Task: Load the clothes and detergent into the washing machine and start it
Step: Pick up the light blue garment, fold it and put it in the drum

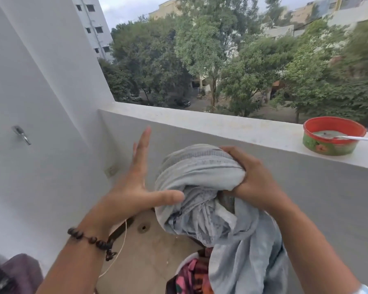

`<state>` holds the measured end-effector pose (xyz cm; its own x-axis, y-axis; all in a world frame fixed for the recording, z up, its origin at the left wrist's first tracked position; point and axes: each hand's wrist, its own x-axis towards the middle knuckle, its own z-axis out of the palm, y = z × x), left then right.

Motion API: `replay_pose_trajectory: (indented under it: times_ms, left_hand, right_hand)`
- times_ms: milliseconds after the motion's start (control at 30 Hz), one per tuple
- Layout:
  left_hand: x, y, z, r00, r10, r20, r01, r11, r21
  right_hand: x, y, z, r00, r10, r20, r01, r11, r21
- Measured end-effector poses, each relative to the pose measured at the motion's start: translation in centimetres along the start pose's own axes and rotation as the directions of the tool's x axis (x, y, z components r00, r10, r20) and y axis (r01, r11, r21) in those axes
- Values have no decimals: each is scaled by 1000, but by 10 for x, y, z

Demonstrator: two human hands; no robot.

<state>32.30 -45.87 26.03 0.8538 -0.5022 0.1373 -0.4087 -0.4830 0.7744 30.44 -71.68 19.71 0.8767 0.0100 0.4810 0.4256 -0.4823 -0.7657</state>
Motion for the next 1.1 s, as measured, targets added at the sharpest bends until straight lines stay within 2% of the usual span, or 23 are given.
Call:
replay_pose_trajectory:
  times_ms: [67,100,133,233,300,367,467,633,700,767,833,900,1000,1100]
  left_hand:
    - [8,12,12,993,16,121,-63,914,401]
    - [13,14,19,987,5,162,-85,868,489]
    - [17,17,25,985,1,172,-89,859,505]
    - [24,18,26,994,100,40,-107,956,275]
    - [24,20,22,984,162,-78,-152,980,127]
    - [24,24,18,967,188,-170,-185,982,35]
    - [24,28,7,942,183,-280,-218,971,-98]
    - [22,30,-12,861,112,-496,-278,921,-274]
    - [20,29,-20,828,53,-558,-270,910,-315]
    - [15,22,-30,809,-11,-588,-258,892,-371]
    - [8,14,-42,797,-71,-599,-241,873,-424]
    - [-1,6,-53,791,-107,-602,-213,874,-436]
    - [-19,-3,-69,782,-78,-618,-205,905,-374]
    - [-40,-11,-89,746,-69,-662,-188,932,-310]
  right_hand:
    - [6,-10,9,987,-114,114,134,973,-190]
    - [8,-15,13,978,-148,150,180,954,-238]
    - [9,-19,14,973,-165,164,202,947,-248]
    - [7,-29,9,975,-162,150,186,969,-162]
    - [7,-34,1,970,-115,213,125,992,-35]
    - [7,-32,-9,944,-31,329,-5,994,110]
    - [4,-15,-17,903,71,423,-144,979,145]
    - [-6,18,-7,838,100,537,-310,897,316]
    - [-7,18,6,885,113,452,-295,886,357]
    - [-2,10,17,957,115,265,-215,898,385]
    - [8,0,21,988,74,133,-118,922,367]
    - [19,-12,22,997,18,79,-42,948,314]
    - [32,-33,27,998,-63,28,57,985,160]
    - [38,-56,38,992,-114,54,105,983,149]
